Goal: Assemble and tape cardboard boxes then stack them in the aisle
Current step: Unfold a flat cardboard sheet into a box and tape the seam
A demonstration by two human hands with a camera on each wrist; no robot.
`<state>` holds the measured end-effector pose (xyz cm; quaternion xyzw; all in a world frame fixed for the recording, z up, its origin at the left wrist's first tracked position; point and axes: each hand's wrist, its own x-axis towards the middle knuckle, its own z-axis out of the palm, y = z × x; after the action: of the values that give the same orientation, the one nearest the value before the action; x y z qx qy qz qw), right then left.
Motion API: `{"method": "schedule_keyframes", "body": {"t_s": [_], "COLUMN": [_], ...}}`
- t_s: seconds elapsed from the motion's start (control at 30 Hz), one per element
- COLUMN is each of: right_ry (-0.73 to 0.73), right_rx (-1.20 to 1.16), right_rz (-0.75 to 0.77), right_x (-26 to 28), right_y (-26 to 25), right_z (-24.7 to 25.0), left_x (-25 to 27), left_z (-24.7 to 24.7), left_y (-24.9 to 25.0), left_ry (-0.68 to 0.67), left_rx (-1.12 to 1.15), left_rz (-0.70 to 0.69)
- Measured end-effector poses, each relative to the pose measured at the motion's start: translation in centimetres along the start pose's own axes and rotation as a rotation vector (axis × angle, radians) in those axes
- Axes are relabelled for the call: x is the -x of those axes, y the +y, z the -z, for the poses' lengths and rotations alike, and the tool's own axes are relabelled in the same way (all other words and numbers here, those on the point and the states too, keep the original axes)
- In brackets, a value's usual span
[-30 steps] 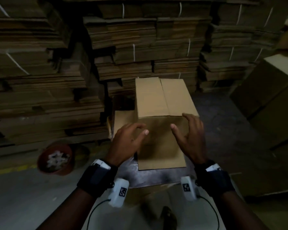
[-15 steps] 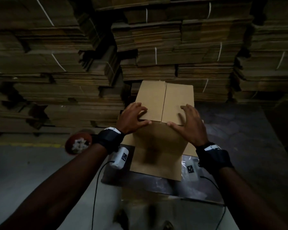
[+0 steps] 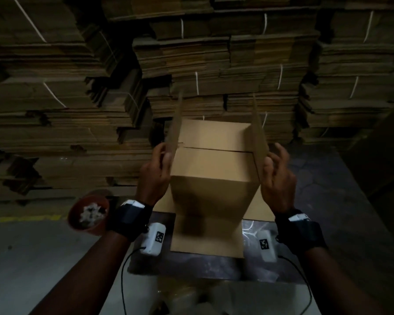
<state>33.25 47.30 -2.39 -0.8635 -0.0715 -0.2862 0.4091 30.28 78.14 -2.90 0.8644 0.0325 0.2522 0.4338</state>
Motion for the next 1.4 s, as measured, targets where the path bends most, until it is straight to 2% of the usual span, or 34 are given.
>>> {"method": "schedule_keyframes", "body": {"t_s": [0.07,0.13,0.2,0.27,0.3,0.37,0.43,0.47,0.57,0.63,0.77,0.87,0.97,1.07,1.13,1.2,1.3,1.4], "right_ry": [0.103,0.220,0.306,0.236,0.135,-0.219,-0.534,-0.611,-0.545,-0.547,-0.656,-0.650,-0.621,-0.581,-0.583,-0.585,-0.531,-0.453], "right_rx": [-0.026,0.020,0.221,0.515,0.653,0.786,0.660,0.532,0.137,0.060,0.089,0.120,0.165,0.129,0.087,0.140,0.237,0.379], "right_rz": [-0.052,-0.038,-0.028,-0.064,-0.041,-0.041,-0.155,-0.235,-0.492,-0.539,-0.492,-0.404,-0.383,-0.373,-0.351,-0.268,-0.156,0.035], "right_x": [0.3,0.6,0.6,0.3,0.0,-0.7,-1.5,-1.9,-2.8,-3.4,-4.1,-2.7,-0.4,2.1,3.8,5.6,7.0,7.1], "right_y": [0.2,1.3,2.6,3.4,3.5,3.8,3.7,3.5,2.6,1.4,0.9,1.7,2.0,0.5,-0.5,-0.9,-1.7,-2.6], "right_z": [0.9,1.4,1.9,2.4,2.6,2.2,1.3,0.7,-0.8,-1.3,-1.9,-2.9,-3.5,-3.4,-3.2,-3.1,-2.7,-1.8], "left_x": [0.0,0.0,-0.2,-0.3,-0.2,-0.3,-0.3,-0.3,-0.1,0.2,-0.2,-1.2,-2.6,-4.1,-5.5,-6.8,-8.2,-8.6], "left_z": [0.7,1.3,1.8,2.2,2.3,1.9,1.2,0.6,-1.0,-1.5,-0.9,-0.3,0.2,0.2,-0.3,-1.0,-2.0,-2.6], "left_y": [0.0,-0.5,-1.2,-1.9,-2.2,-2.6,-2.5,-2.3,-2.0,-2.4,-4.1,-4.5,-4.3,-4.2,-4.5,-4.7,-4.6,-3.4], "left_ry": [0.104,0.210,0.292,0.297,0.254,0.121,-0.070,-0.183,-0.471,-0.503,-0.458,-0.421,-0.350,-0.222,-0.167,-0.164,-0.152,-0.176], "left_rx": [0.034,0.035,-0.082,-0.367,-0.527,-0.718,-0.726,-0.664,-0.225,-0.073,-0.118,-0.238,-0.279,-0.264,-0.135,-0.031,-0.043,-0.042], "left_rz": [0.069,0.066,-0.011,-0.068,-0.079,-0.093,-0.058,0.002,0.295,0.349,0.343,0.325,0.309,0.294,0.245,0.230,0.218,0.175]}}
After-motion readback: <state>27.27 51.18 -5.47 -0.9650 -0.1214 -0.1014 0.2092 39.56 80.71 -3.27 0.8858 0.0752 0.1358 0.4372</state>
